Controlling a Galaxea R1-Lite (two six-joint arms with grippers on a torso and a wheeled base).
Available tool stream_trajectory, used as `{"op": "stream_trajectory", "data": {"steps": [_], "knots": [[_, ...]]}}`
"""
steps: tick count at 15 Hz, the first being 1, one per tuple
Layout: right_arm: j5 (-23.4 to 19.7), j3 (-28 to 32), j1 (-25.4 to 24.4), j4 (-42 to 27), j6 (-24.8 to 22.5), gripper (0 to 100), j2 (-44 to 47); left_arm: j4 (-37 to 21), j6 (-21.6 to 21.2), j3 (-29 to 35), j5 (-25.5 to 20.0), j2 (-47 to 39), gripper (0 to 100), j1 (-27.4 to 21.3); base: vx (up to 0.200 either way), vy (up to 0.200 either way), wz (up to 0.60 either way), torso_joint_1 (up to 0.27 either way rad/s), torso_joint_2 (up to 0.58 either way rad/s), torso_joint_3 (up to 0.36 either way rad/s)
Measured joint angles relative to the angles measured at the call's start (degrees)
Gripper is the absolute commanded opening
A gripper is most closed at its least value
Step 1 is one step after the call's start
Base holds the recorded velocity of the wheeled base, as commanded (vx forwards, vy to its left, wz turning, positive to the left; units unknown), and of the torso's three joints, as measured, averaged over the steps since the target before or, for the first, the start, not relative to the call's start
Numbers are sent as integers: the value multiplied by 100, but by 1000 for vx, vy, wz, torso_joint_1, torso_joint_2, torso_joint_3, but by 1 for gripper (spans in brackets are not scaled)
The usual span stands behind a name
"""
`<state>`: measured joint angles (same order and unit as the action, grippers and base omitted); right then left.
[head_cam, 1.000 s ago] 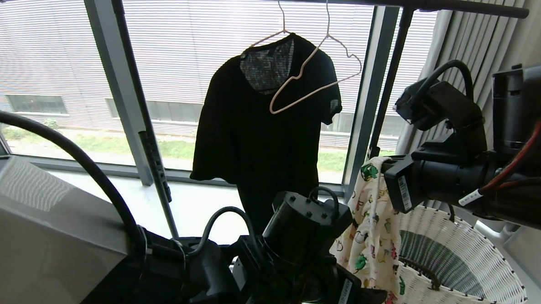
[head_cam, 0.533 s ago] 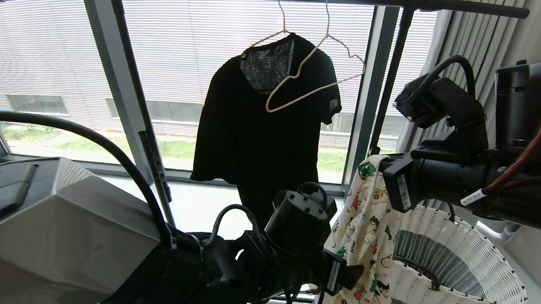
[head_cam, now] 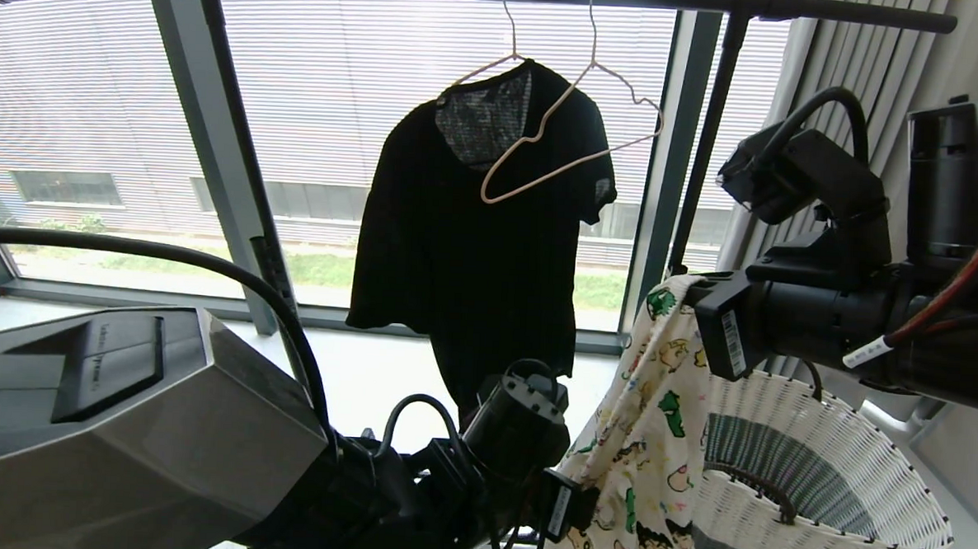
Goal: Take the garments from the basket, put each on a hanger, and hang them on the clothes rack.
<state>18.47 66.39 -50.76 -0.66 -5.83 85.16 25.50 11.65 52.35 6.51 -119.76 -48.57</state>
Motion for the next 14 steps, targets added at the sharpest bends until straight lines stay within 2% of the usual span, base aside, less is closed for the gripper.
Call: {"op": "stream_trajectory", "data": {"steps": [2, 3, 9, 14], "knots": [[2, -104, 2, -111, 2, 0, -51, 0, -172, -257, 52, 35, 100, 9, 0, 0, 0, 0, 0, 0], [2, -169, 7, -119, 4, 0, -71, 0, -252, -395, 57, 118, 0, 12, 0, 0, 0, 0, 0, 0], [22, -571, 79, -84, 52, 0, -112, -9, -996, -1235, 208, 1083, 0, 61, 0, 0, 0, 0, 0, 0], [24, -1130, 85, -79, 299, 0, -322, -24, -1959, -1665, 418, 2236, 0, 436, 0, 0, 0, 0, 0, 0]]}}
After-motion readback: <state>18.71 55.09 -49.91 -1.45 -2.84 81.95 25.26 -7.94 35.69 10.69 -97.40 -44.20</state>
